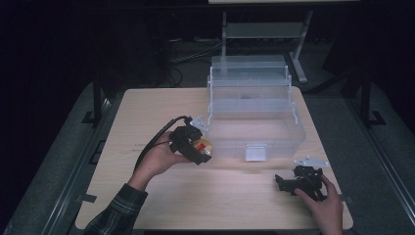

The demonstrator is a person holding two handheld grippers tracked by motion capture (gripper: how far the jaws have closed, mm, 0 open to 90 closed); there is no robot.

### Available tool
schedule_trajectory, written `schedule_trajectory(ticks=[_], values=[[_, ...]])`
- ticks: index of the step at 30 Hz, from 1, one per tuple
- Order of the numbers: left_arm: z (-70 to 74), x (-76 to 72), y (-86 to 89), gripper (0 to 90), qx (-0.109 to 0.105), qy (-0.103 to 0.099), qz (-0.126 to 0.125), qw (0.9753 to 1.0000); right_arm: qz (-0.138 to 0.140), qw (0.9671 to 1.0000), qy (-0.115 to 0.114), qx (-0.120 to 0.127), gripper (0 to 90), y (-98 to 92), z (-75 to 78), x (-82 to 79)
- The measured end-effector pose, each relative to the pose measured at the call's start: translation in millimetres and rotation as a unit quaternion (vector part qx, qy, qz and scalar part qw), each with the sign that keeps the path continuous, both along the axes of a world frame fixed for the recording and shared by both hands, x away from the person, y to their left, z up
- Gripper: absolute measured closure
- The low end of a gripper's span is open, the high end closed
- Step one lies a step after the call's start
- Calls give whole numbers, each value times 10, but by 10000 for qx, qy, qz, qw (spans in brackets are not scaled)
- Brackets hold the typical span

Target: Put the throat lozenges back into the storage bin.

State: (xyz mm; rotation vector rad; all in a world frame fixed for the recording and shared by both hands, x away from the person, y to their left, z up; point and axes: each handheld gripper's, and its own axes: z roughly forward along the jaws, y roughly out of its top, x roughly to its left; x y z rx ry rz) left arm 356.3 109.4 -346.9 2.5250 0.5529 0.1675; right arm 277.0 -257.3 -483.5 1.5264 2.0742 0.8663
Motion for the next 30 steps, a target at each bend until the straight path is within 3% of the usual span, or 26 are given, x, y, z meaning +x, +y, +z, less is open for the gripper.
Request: schedule_trajectory(ticks=[7, 30], values=[[124, 58, -35, 199, -41, -64, -48, 10000, -3, 10000, 4, 6, 0, 1, 1, -1], [264, 281, -214, 199, -153, -153, -34, 9998, -2, 10000, 1, 4, 0, 1, 0, 0]])
